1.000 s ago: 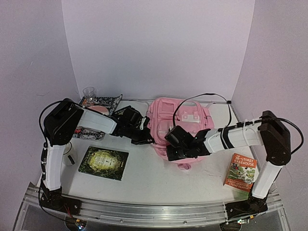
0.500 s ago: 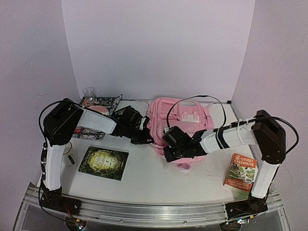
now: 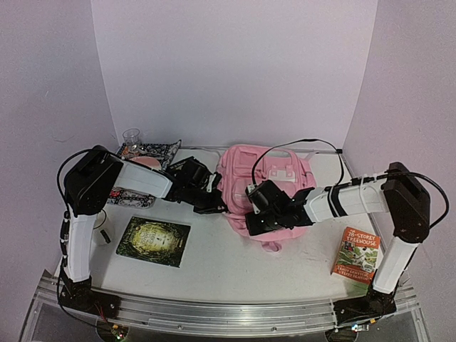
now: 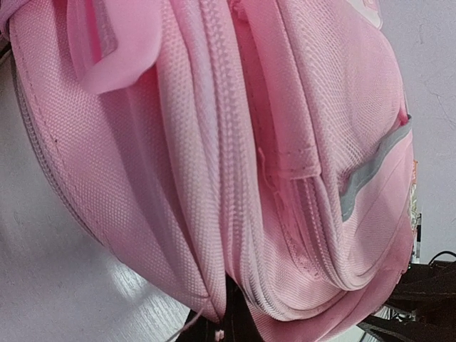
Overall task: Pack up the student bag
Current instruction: Unzip the largest pocket of the student bag.
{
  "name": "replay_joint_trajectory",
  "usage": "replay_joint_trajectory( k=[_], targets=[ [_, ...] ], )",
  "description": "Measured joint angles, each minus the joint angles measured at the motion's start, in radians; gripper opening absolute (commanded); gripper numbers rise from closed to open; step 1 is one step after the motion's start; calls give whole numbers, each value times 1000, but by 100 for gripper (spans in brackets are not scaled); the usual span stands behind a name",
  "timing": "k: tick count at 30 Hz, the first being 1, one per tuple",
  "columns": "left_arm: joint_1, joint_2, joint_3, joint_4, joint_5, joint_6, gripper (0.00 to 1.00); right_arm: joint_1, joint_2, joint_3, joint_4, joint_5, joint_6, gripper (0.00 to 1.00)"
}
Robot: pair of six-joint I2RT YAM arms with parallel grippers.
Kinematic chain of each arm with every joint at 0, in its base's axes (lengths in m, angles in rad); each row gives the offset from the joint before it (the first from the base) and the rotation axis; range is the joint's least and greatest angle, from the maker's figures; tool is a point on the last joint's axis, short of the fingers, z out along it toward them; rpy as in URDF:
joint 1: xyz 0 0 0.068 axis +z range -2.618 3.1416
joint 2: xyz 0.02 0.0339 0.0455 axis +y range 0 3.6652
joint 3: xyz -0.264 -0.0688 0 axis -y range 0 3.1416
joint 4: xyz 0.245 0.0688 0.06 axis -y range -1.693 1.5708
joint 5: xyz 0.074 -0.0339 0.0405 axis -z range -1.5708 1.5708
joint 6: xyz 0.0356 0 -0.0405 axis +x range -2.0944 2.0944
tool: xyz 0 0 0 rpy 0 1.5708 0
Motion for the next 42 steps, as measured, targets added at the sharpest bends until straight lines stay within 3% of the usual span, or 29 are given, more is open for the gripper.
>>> replay_joint_trajectory(
  k=[11, 27, 30, 36, 42],
  targets=[
    [11, -12, -15, 0, -13, 15, 0, -12, -28, -5, -5, -31, -19, 0],
    [66, -14, 35, -95, -24, 61, 0, -57, -287, -179, -161, -26, -80, 0],
    [72, 14, 106, -148, -25, 81, 15, -60, -315, -188, -171, -51, -71, 0],
    [103, 55, 183, -187, -64, 75, 63, -34, -296, -168, -145, -115, -54, 0],
    [146, -17, 88, -192, -102, -32, 78, 25, -157, -55, -87, -163, -36, 0]
  ],
)
